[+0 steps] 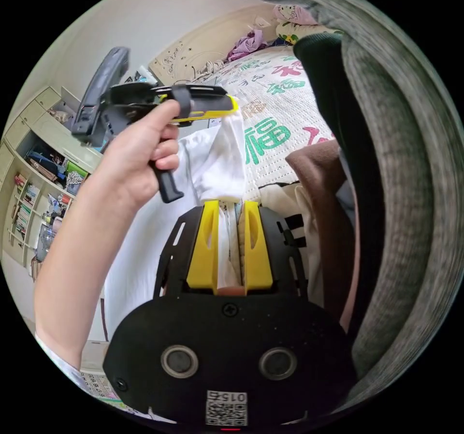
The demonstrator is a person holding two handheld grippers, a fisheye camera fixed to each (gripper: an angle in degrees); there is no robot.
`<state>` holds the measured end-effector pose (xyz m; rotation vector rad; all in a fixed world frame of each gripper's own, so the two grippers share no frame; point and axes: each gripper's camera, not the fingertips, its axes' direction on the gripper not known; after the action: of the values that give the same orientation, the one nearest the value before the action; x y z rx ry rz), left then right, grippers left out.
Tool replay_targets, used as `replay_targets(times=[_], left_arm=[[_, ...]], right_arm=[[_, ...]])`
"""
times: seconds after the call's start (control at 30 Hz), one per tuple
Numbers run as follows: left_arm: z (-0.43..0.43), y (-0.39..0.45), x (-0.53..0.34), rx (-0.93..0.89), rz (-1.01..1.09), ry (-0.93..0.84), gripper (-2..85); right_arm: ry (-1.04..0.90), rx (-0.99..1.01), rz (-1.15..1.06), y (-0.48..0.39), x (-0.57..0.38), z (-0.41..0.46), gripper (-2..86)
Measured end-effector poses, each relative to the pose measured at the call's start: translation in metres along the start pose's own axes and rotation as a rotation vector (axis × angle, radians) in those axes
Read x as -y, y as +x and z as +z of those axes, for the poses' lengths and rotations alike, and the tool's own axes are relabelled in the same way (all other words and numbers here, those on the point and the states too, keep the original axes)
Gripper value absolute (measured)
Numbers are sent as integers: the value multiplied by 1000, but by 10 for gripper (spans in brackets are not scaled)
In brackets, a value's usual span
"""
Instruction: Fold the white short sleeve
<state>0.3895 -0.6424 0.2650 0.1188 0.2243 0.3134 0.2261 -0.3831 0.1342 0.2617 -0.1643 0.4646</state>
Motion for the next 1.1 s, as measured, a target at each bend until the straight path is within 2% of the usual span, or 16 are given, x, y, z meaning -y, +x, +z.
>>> replay_targets(times=[0.17,0.3,0.47,0.57,0.7,0.83,0.93,1.1], left_arm=[[-68,-46,-38,-130,-34,134,0],[-112,-103,-102,-148,-150,230,-1],[-112,-158,-156,-107,-298,201,0],[-108,-176,-168,-99,-341,165,5],[-111,-186,-165,-43,-313,68,27],[-130,-190,-148,84,-281,127,45],[-124,-188,-105,104,-209,142,53],[-62,-182,-22,105,-145,0,82]], right_arm=[[28,62,-22,-5,-1,-1,77],[56,118,-110,-19,-6,0,72],[-31,194,-359,-58,-16,13,18],[-89,123,-401,-73,-22,23,2],[-92,-18,-354,-73,-22,25,7],[-119,-65,-330,-70,-19,32,53],[-124,-20,-324,-68,-21,38,67],[-118,-89,-386,-81,-27,48,77]])
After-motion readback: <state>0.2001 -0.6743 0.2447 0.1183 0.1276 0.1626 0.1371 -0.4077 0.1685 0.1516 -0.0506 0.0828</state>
